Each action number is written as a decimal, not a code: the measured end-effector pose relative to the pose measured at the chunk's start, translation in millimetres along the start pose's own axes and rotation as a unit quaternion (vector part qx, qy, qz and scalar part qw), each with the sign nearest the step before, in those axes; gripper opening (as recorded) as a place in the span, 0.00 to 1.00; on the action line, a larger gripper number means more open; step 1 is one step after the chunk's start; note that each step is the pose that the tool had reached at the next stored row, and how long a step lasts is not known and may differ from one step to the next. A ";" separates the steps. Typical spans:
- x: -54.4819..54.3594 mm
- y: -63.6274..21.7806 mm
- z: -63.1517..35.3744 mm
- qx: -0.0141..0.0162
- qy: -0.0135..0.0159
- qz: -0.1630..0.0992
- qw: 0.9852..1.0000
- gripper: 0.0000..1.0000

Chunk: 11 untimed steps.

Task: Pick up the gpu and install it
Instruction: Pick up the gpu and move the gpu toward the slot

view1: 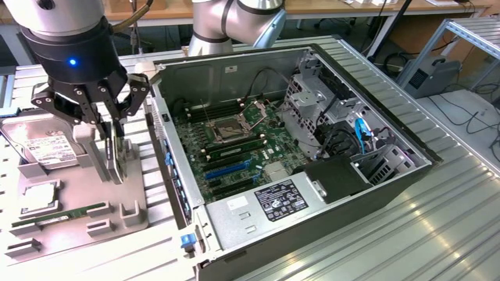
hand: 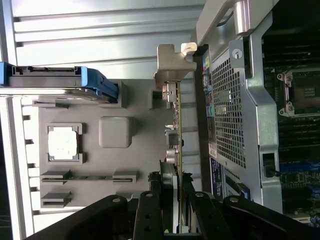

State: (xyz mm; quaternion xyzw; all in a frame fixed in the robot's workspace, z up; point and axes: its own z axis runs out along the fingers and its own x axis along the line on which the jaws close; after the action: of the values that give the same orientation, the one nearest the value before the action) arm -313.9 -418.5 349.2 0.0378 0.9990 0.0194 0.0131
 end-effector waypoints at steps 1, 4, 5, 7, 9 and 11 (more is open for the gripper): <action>0.0 0.1 -1.3 0.000 0.000 0.000 1.000 0.27; -0.1 0.2 -5.5 0.000 0.000 0.000 1.000 0.27; -0.2 0.3 -7.0 0.000 0.000 0.000 1.000 0.27; -0.3 0.4 -9.9 0.000 0.000 0.000 1.000 0.27; -0.3 0.5 -12.7 0.000 0.000 0.000 1.000 0.27; -0.4 0.7 -16.8 0.000 0.000 0.000 1.000 0.27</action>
State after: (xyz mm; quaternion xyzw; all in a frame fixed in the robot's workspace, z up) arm -313.9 -418.5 366.0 0.0378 0.9990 0.0193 0.0132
